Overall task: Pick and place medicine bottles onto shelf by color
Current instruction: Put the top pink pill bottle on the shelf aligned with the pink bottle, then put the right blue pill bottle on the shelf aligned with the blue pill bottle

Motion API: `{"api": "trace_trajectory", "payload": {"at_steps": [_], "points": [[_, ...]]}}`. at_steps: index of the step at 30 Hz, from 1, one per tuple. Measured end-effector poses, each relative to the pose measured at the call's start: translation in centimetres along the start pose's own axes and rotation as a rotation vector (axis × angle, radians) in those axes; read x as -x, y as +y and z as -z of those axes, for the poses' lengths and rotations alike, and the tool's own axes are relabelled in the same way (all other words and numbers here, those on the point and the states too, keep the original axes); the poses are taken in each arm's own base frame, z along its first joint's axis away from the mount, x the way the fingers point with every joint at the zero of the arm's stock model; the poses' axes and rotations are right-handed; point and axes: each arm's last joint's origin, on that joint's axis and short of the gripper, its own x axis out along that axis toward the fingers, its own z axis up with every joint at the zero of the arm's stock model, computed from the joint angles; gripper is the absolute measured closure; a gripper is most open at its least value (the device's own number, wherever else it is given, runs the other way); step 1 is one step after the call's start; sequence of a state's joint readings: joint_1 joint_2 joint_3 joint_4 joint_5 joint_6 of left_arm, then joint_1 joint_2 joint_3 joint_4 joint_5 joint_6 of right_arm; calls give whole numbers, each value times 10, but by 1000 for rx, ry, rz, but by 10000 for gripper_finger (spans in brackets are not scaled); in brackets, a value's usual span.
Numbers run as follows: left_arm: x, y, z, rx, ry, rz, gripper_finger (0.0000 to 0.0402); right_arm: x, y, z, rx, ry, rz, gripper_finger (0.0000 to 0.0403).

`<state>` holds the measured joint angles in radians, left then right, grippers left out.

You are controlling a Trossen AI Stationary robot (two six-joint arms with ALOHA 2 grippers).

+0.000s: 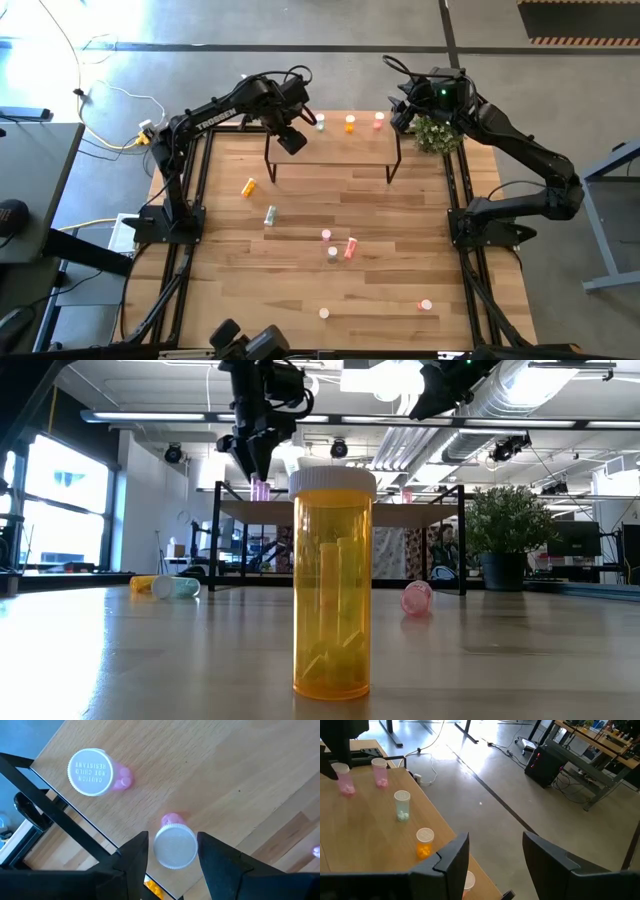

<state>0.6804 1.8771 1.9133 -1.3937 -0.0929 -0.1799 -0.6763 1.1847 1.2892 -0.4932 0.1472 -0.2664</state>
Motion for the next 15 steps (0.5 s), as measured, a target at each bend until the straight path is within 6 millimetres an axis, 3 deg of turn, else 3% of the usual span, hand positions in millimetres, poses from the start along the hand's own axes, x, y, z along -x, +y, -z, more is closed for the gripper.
{"api": "trace_trajectory", "payload": {"at_steps": [15], "points": [[28, 5, 11, 6, -80, 12, 241, 0, 0, 0, -3, 0, 0, 226]]}}
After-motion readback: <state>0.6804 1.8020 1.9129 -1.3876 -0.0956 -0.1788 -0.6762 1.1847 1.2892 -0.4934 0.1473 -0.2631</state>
